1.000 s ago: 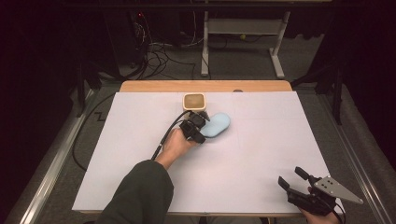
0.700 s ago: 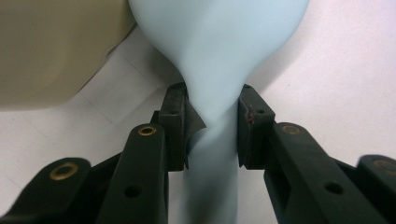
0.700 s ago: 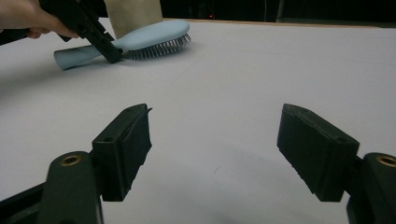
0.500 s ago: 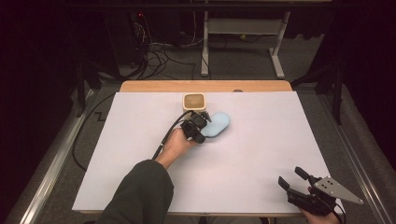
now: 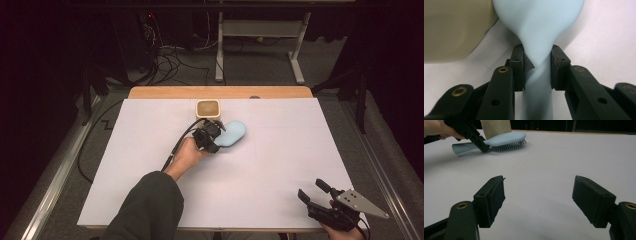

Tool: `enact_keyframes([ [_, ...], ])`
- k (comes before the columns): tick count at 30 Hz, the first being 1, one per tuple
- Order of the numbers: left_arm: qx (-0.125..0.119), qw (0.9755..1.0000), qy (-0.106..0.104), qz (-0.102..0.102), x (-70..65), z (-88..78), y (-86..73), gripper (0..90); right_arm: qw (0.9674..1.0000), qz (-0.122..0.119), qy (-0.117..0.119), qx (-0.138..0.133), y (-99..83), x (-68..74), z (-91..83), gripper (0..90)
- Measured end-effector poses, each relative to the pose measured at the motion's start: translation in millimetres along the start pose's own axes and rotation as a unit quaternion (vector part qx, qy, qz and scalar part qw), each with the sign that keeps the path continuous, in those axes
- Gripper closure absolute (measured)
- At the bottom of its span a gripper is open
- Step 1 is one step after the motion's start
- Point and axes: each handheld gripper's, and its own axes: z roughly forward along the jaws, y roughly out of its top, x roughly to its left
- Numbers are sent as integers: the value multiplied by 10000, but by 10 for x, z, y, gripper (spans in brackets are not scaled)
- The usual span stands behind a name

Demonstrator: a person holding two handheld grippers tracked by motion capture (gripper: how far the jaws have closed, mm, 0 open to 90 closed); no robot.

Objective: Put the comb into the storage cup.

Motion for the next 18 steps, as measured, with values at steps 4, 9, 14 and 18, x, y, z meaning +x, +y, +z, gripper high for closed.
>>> enact_keyframes([
  [4,-11,10000,-40,35,6,-36,-11,695,10000,1,1,4,0,0,0,265],
  [9,-31,10000,-59,14,8,-74,-26,696,10000,-3,3,8,1,1,0,264],
  [14,-117,9999,-82,17,6,-110,-40,696,10000,-3,1,2,1,2,0,265],
  [18,-139,9999,-87,30,12,-137,-55,697,10000,-4,3,3,2,1,1,265],
])
